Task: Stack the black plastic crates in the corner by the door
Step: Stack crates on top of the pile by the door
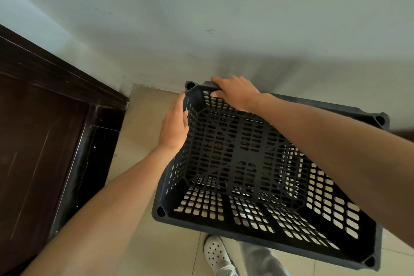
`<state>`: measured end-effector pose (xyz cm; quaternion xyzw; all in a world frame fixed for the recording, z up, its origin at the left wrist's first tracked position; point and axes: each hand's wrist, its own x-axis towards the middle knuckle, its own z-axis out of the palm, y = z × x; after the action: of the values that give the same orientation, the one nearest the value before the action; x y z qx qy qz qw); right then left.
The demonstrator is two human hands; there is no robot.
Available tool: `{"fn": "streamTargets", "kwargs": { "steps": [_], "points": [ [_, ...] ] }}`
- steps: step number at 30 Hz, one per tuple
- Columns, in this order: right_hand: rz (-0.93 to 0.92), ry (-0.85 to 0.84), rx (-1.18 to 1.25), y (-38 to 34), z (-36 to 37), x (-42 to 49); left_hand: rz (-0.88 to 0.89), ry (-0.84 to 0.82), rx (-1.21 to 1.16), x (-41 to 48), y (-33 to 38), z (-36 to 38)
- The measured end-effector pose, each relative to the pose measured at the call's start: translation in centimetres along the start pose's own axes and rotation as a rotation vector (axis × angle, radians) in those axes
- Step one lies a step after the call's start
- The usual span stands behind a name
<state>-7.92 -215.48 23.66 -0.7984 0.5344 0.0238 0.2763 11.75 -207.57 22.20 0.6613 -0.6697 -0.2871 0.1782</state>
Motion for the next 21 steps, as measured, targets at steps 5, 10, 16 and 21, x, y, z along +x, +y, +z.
{"fn": "streamTargets", "kwargs": {
  "steps": [5, 10, 16, 21],
  "points": [
    [-0.037, 0.003, -0.004, -0.9, 0.4, 0.4, -0.011, 0.005, 0.012, -0.6, -1.3, -0.6],
    [-0.048, -0.012, -0.005, -2.0, 0.3, 0.9, -0.043, 0.027, 0.034, -0.9, -2.0, -1.2],
    [0.014, 0.001, 0.023, 0.2, -0.3, 0.3, -0.050, -0.014, -0.020, 0.5, 0.1, 0.1],
    [0.028, -0.039, 0.042, 1.1, -0.6, -0.1, -0.044, -0.021, -0.033, 0.4, 1.0, 0.8]
  ]
}}
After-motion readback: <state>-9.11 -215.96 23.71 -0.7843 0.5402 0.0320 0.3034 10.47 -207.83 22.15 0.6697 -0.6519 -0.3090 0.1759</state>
